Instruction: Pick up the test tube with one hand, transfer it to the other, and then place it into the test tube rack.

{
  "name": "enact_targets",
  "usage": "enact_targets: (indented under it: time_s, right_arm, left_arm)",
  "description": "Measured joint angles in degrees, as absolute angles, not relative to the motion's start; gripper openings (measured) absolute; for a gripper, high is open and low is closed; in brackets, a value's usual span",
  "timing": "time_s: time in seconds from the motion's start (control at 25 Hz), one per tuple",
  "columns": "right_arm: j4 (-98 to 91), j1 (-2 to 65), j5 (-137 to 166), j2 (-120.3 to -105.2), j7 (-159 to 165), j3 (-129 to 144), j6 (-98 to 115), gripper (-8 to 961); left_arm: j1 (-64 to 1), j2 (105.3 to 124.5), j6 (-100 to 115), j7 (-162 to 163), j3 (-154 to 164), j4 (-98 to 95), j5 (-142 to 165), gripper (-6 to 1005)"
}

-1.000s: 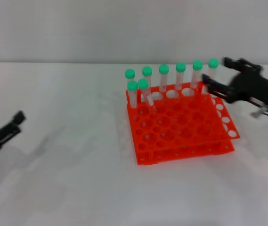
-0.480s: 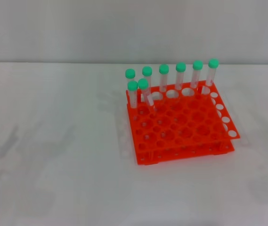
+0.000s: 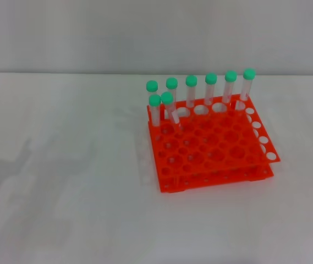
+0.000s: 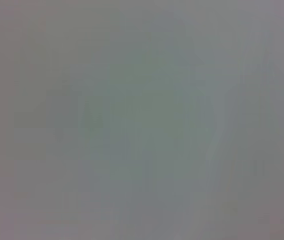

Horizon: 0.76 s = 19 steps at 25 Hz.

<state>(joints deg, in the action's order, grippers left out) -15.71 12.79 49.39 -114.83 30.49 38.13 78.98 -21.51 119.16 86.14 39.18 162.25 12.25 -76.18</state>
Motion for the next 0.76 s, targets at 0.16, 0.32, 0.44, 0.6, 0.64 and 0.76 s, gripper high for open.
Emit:
enact_targets:
  time_s: [0.16, 0.32, 0.44, 0.6, 0.64, 0.76]
  right_arm:
    - [-14.82, 12.38, 49.39, -114.80, 26.87, 36.35, 78.88, 739]
    - [-12.79, 12.68, 49.40, -114.82, 22.45, 36.26, 79.27, 739]
    - [-10.85, 12.77, 49.37, -114.83, 21.77, 35.21, 79.97, 739]
    - [-7.75, 13.16, 49.32, -114.87, 21.83, 32.84, 81.84, 739]
    - [-7.00, 13.13, 49.31, -114.88, 21.38, 32.81, 83.05, 739]
    - [-5.01, 13.02, 48.98, -114.88, 19.66, 32.50, 85.75, 739]
  left_arm:
    - [-21.12, 119.18, 84.36, 33.56, 162.21, 6.82, -76.57, 893]
    - [-20.95, 119.24, 82.50, 30.23, 162.21, 2.74, -76.65, 893]
    - [-21.34, 119.24, 81.73, 30.17, 162.24, 2.29, -76.69, 893]
    - [-21.88, 119.06, 80.84, 31.21, 162.24, 2.40, -76.70, 893]
    - [-21.89, 119.01, 80.69, 31.46, 162.25, 2.52, -76.70, 893]
    - [-21.70, 118.99, 80.05, 31.45, 162.39, 2.68, -76.58, 893]
